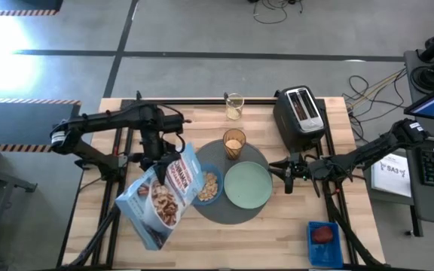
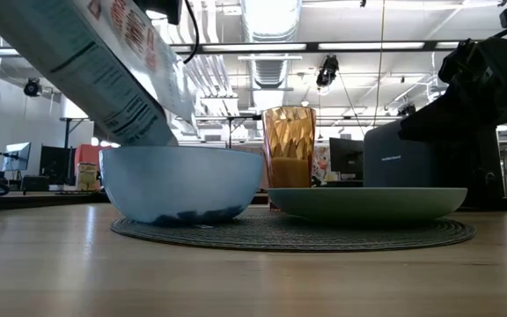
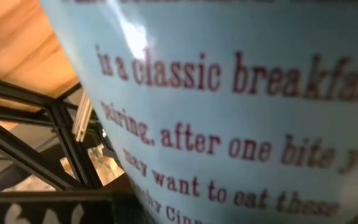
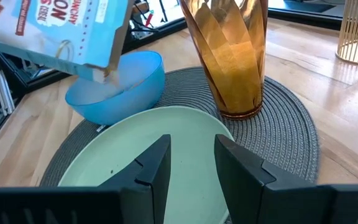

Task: Arrange a breakfast setting
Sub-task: Pour the cereal from the cereal box into the blue bowl

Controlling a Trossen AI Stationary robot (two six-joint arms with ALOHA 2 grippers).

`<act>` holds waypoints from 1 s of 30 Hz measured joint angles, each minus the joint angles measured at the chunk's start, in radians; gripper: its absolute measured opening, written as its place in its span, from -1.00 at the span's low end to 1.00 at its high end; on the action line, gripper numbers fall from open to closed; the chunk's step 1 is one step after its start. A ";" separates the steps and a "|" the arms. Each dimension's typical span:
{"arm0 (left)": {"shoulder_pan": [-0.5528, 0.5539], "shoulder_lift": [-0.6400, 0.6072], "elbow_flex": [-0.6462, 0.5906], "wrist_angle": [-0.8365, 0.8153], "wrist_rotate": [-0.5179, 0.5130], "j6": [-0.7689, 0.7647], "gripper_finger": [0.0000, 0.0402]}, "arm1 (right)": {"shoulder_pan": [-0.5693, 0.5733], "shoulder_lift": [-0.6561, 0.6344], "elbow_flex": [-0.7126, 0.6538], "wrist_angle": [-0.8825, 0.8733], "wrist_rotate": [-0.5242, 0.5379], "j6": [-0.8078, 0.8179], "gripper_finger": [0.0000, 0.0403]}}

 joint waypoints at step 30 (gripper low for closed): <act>0.040 -0.008 -0.001 0.000 -0.027 -0.036 -0.38 | 0.000 0.000 0.000 0.000 0.000 0.000 -0.43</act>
